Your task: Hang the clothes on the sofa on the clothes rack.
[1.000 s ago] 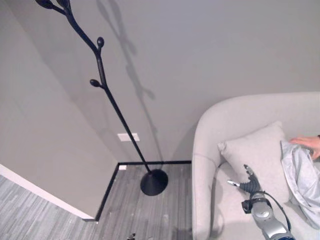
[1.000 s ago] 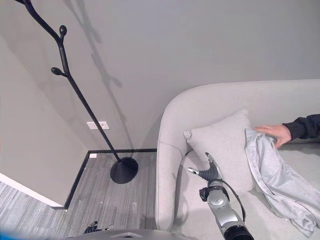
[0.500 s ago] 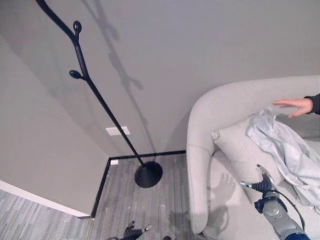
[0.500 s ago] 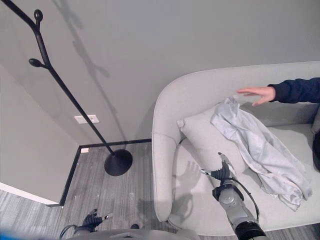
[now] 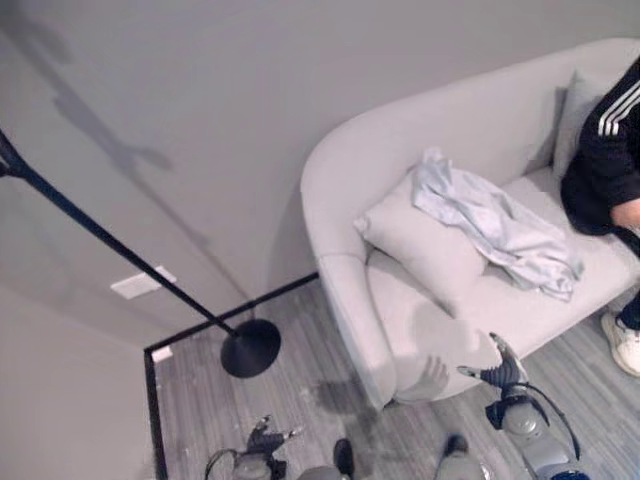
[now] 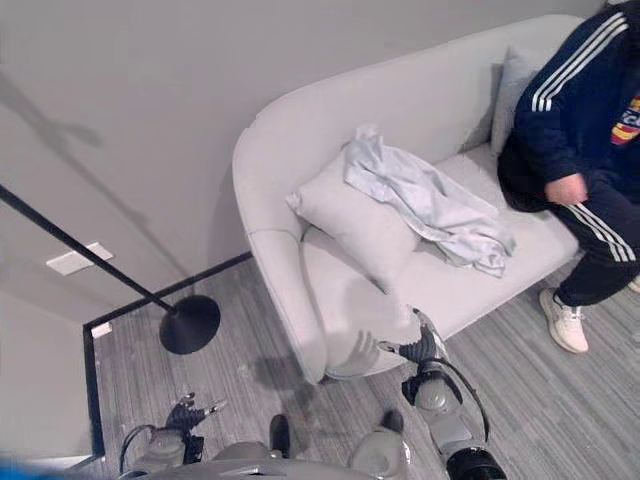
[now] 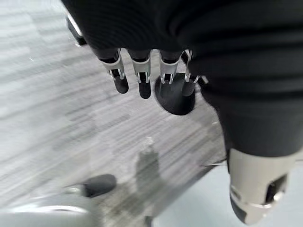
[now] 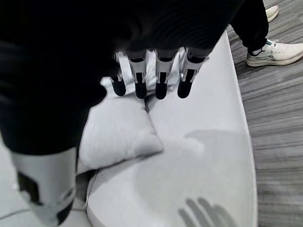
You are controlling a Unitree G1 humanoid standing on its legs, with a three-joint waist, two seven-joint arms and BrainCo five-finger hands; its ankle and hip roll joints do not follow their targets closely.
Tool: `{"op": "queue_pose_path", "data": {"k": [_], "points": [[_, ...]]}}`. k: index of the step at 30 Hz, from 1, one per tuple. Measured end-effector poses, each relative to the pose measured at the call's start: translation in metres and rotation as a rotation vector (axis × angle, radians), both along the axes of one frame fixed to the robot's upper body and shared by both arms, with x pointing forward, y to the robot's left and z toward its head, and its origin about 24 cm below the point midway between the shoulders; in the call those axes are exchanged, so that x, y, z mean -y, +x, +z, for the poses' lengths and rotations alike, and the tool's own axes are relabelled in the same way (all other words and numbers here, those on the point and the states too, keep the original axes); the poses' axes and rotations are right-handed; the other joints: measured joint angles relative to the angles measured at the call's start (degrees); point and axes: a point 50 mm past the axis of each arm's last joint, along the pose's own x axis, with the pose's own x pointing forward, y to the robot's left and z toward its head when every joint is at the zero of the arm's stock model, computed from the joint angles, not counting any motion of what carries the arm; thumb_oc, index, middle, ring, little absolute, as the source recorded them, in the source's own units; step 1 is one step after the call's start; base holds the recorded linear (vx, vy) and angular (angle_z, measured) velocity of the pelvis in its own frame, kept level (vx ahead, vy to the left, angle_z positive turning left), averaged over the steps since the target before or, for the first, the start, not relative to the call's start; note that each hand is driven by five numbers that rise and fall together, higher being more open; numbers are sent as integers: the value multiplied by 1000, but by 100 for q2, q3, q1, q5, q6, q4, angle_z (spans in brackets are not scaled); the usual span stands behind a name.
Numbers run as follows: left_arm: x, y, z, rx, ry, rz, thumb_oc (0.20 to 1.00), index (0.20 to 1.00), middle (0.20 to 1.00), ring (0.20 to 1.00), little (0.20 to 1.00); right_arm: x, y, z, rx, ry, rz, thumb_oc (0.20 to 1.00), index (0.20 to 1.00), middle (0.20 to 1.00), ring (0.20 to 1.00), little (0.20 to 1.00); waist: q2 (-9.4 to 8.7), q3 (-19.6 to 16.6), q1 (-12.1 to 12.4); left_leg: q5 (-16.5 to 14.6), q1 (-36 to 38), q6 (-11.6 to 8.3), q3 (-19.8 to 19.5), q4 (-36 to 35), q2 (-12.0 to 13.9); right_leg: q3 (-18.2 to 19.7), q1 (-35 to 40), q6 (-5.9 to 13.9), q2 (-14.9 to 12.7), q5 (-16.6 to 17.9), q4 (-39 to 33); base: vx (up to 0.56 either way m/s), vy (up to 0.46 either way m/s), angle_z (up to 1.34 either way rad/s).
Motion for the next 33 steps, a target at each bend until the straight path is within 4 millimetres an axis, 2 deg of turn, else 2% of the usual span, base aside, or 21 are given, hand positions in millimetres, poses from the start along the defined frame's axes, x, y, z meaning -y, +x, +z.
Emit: {"op": "queue_pose_path", "data": {"k": [1, 2, 3, 5, 7, 9, 10, 14, 17, 19, 20, 21, 22, 23, 24, 25, 27, 28, 29, 31, 33], "points": [[-3, -8, -1, -15, 0, 23, 1000, 1000, 1000, 1000, 1000, -4, 6, 2, 9, 6, 22, 1000, 1000, 1000, 1000, 1000, -97, -42, 182, 91, 1, -208, 183, -4, 117, -42, 336, -34, -251, 65, -71, -67, -237, -61], [-7, -11, -2, -21, 6, 36, 1000, 1000, 1000, 1000, 1000, -9, 8, 3, 12, 10, 44, 1000, 1000, 1000, 1000, 1000, -224, -81, 265, 108, -9, -382, 260, 7, 97, 15, 448, -91, -292, 403, -163, -53, -305, -68], [-7, -14, -2, -26, 1, 51, 1000, 1000, 1000, 1000, 1000, -11, 12, 5, 15, 6, 61, 1000, 1000, 1000, 1000, 1000, -298, -81, 316, 174, -18, -430, 276, -6, 254, 38, 516, 162, -107, 136, -301, -60, -355, -38], [3, -23, -6, -52, -25, 55, 1000, 1000, 1000, 1000, 1000, -4, 9, 4, 1, -14, 54, 1000, 1000, 1000, 1000, 1000, -106, -236, 261, 313, -8, -381, 218, -6, 571, 89, 552, 185, 263, 41, -419, -70, -321, -26], [-2, -29, -6, -59, -15, 65, 1000, 1000, 1000, 1000, 1000, -3, 5, 2, -27, -35, 93, 1000, 1000, 1000, 1000, 1000, -262, -453, 350, 442, -25, -503, 244, 139, 667, 288, 602, 332, 372, -153, -712, -68, -322, -45], [-3, -36, -7, -72, -12, 76, 1000, 1000, 1000, 1000, 1000, 5, -1, -1, -62, -75, 114, 1000, 1000, 1000, 1000, 1000, -247, -857, 298, 499, -192, -697, 243, 206, 1002, 286, 544, 286, 730, -141, -900, -107, -532, -16], [-2, -39, -8, -68, -23, 114, 1000, 1000, 1000, 1000, 1000, 5, -3, -2, -74, -81, 127, 1000, 1000, 1000, 1000, 1000, -240, -967, 319, 376, -204, -892, 224, 217, 1132, 308, 511, 271, 844, -130, -869, -130, -562, 6], [-9, -42, -7, -62, -15, 182, 1000, 1000, 1000, 1000, 1000, 2, -10, -6, -88, -65, 142, 1000, 1000, 1000, 1000, 1000, -316, -990, 327, 415, -400, -987, 92, 216, 1161, 229, 315, 225, 837, -172, -583, -92, -297, 14], [-11, -51, -8, -80, -20, 223, 1000, 1000, 1000, 1000, 1000, 3, -15, -10, -100, -62, 129, 1000, 1000, 1000, 1000, 1000, -267, -935, 315, 456, -505, -944, -4, 202, 1239, 219, 88, 104, 852, -365, -127, -81, -278, 13], [-11, -61, -10, -101, -24, 244, 1000, 1000, 1000, 1000, 1000, 5, -17, -13, -109, -70, 114, 1000, 1000, 1000, 1000, 1000, -174, -887, 334, 449, -531, -947, -51, 73, 1364, 324, -224, -94, 887, -775, 640, -108, -221, 14], [-12, -62, -9, -102, -20, 246, 1000, 1000, 1000, 1000, 1000, 9, -20, -16, -125, -81, 96, 1000, 1000, 1000, 1000, 1000, -132, -861, 345, 449, -595, -947, -137, 41, 1447, 330, -455, -274, 952, -1076, 1191, -136, -165, 28], [-14, -60, -9, -93, -17, 249, 1000, 1000, 1000, 1000, 1000, 11, -23, -18, -136, -89, 83, 1000, 1000, 1000, 1000, 1000, -122, -840, 347, 445, -615, -937, -152, 34, 1509, 328, -633, -318, 1065, -1275, 1506, -147, -224, 80], [-18, -55, -8, -85, -19, 281, 1000, 1000, 1000, 1000, 1000, 18, -34, -23, -170, -97, 31, 1000, 1000, 1000, 1000, 1000, -243, -756, 303, -101, -830, -331, -102, 80, 1601, 163, -665, -532, 1126, -1483, 1457, -106, -186, 75], [-16, -58, -9, -104, -24, 283, 1000, 1000, 1000, 1000, 1000, 21, -37, -26, -186, -92, 0, 1000, 1000, 1000, 1000, 1000, -402, -679, 375, -17, -787, -433, -126, 239, 1258, 152, -609, -648, 1021, -1360, 1191, -77, -172, 52], [-13, -69, -12, -159, -26, 295, 1000, 1000, 1000, 1000, 1000, 28, -36, -22, -175, -109, -13, 1000, 1000, 1000, 1000, 1000, -468, -668, 447, -35, -573, -540, -314, 417, 520, 195, -414, -730, 991, -908, 363, -30, -66, -10], [-13, -73, -13, -173, -26, 301, 1000, 1000, 1000, 1000, 1000, 31, -34, -20, -161, -110, -25, 1000, 1000, 1000, 1000, 1000, -470, -669, 444, -67, -462, -581, -448, 459, 150, 202, -330, -733, 1011, -662, -16, -10, -41, -23], [-12, -75, -14, -180, -30, 312, 1000, 1000, 1000, 1000, 1000, 35, -29, -16, -145, -120, -31, 1000, 1000, 1000, 1000, 1000, -419, -654, 439, -69, -128, -540, -705, 217, -362, 235, -194, -725, 1142, -337, -529, 43, -4, -19], [-12, -72, -13, -169, -39, 313, 1000, 1000, 1000, 1000, 1000, 34, -27, -15, -140, -118, -32, 1000, 1000, 1000, 1000, 1000, -326, -650, 440, -69, 236, -422, -894, 15, -574, 265, -213, -794, 1447, -188, -788, 60, 12, -11], [-13, -69, -13, -164, -42, 307, 1000, 1000, 1000, 1000, 1000, 32, -26, -15, -137, -111, -30, 1000, 1000, 1000, 1000, 1000, -270, -612, 412, -51, 318, -328, -974, -128, -510, 268, -201, -770, 1576, -113, -882, 109, 49, -20], [-15, -59, -11, -131, -45, 297, 1000, 1000, 1000, 1000, 1000, 22, -17, -15, -120, -82, -24, 1000, 1000, 1000, 1000, 1000, -440, -436, 497, -68, 272, -333, -1109, 8, -450, 429, -155, -812, 1647, 28, -1064, 82, 43, -35], [-20, -56, -10, -124, -40, 291, 1000, 1000, 1000, 1000, 1000, 15, -10, -13, -100, -63, -18, 1000, 1000, 1000, 1000, 1000, -546, -359, 456, -86, 155, -349, -1097, 237, -501, 441, -12, -820, 1645, 225, -1351, 120, 39, -14]]}}
